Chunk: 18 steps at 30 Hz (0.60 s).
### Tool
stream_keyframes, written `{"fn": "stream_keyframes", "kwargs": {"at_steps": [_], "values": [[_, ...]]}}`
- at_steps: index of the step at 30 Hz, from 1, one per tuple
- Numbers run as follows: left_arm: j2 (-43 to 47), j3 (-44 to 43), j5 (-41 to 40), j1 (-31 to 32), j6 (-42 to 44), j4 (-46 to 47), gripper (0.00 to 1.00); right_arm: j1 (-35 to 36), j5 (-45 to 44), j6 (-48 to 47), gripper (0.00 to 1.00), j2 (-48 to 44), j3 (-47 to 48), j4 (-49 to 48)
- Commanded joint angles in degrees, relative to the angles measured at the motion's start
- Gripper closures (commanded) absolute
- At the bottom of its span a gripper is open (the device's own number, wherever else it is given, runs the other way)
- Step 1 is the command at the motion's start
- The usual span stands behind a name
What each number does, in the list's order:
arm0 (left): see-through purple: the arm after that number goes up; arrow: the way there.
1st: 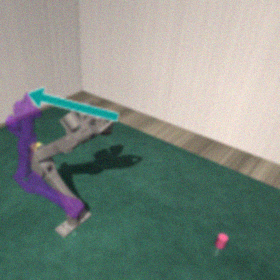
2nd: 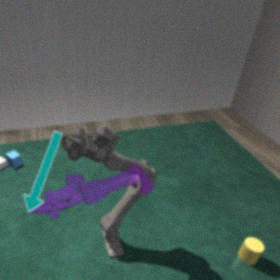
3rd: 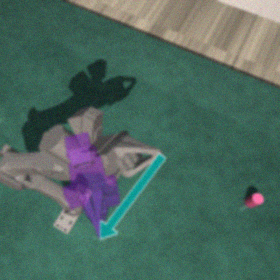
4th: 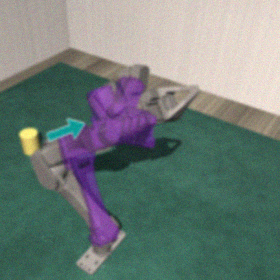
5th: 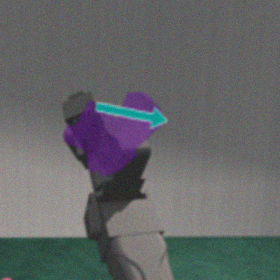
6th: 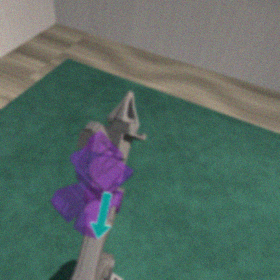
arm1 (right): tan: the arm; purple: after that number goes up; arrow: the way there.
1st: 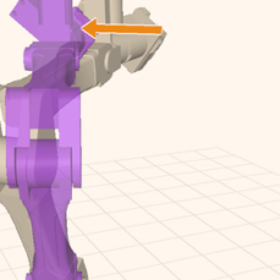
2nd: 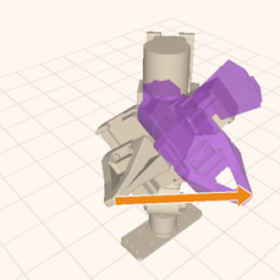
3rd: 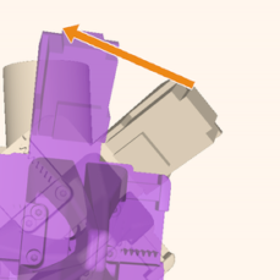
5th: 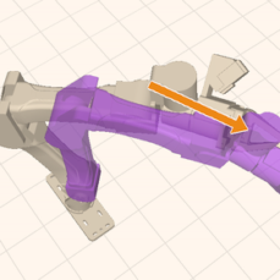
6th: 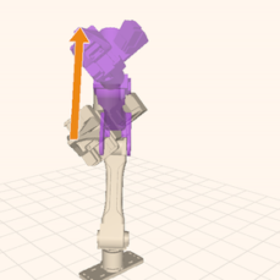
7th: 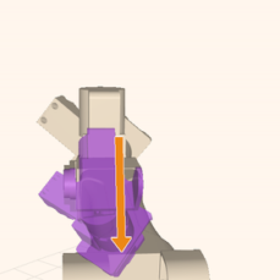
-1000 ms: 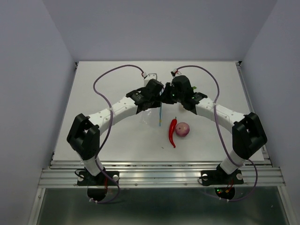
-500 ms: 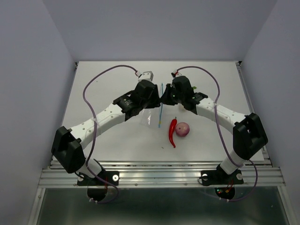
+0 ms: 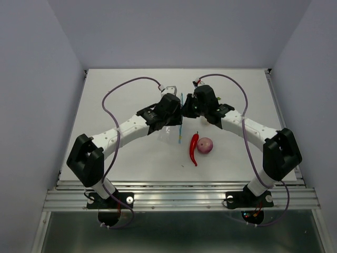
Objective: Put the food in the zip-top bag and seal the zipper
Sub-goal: Open the zip-top bag
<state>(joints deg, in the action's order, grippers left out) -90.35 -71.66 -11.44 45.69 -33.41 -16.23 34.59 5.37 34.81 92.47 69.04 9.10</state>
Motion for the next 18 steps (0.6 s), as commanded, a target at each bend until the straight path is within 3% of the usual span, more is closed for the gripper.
{"fn": "stream_keyframes", "kwargs": {"at_steps": [1, 12, 18], "values": [[0.2, -1.9, -4.1, 0.4, -0.3, -1.2, 0.48, 0.4, 1.3, 0.3, 0.99, -2.6, 1.8, -0.2], [-2.7, -3.7, -7.3, 0.4, -1.1, -2.3, 0.51, 0.4, 3.6, -0.3, 0.99, -2.7, 1.9, 0.3], [-7.4, -8.1, -11.7, 0.4, -1.7, -5.1, 0.64, 0.4, 5.1, -1.5, 0.99, -2.9, 2.2, 1.0]]}}
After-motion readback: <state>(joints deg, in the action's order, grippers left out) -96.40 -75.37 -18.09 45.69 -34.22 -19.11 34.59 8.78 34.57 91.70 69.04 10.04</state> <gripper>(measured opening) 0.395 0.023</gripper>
